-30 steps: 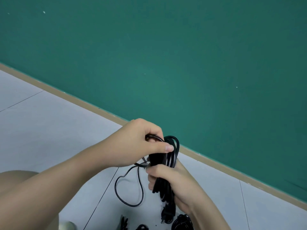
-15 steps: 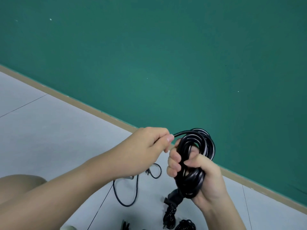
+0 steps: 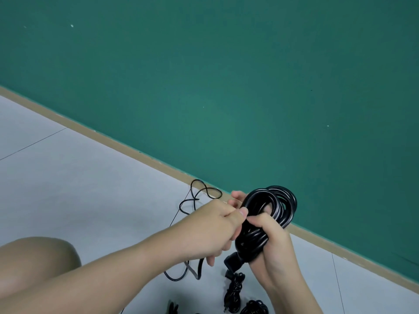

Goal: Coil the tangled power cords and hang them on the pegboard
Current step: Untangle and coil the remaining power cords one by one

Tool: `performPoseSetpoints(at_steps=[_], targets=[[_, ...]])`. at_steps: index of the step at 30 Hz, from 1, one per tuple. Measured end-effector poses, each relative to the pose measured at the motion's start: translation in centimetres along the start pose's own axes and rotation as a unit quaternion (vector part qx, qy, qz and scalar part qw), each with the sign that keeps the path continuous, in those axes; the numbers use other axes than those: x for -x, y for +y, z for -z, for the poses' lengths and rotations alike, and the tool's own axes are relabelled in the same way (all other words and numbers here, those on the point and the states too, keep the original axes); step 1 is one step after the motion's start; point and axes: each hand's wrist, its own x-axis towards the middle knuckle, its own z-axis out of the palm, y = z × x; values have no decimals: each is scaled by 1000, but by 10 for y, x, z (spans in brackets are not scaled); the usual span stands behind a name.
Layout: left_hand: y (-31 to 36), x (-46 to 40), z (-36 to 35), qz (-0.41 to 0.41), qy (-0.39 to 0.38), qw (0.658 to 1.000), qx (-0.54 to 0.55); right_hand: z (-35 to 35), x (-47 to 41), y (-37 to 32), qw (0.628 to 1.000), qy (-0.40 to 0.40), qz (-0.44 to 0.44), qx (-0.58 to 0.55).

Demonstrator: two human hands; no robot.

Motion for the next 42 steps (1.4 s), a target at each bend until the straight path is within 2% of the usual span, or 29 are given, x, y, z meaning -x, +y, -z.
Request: performPoseSetpoints(at_steps=[7,11,14,16,19,22,27,29,32,36,38,42], targets=[[5,-3,11,11,1,999,41,-10,5,-8,1000,12,-16,-13],[5,-4,11,34,4,999,17,-18,4,-18,996,9,-9,-85],[-4,-6,0,12,3,1000,-23,-9,-4,-15,992,-14,-50,-113],[-10,-7,-6,-9,17,998,-55,-7,-5,-20,993,1,-32,-113],[-12,-5,-6,-16,14,997,-69,-5,-6,-38,985,56,45,-159],[-11,-1,-2,-41,23,986,-157,9,-11,-50,978,125,101,-136],[-11,6,10,-97,72,942,-314,35,-19,-60,960,231,141,-68],[-7,10,16,-130,91,929,-336,42,-21,-55,960,247,130,-28],[-2,14,26,-201,144,921,-302,35,-14,-45,974,205,85,42],[2,14,39,-278,215,917,-188,12,0,-39,997,74,27,-3],[6,17,41,-293,203,923,-148,4,4,-36,999,12,17,27],[9,22,35,-275,124,951,-67,-6,13,-29,968,-105,40,225]])
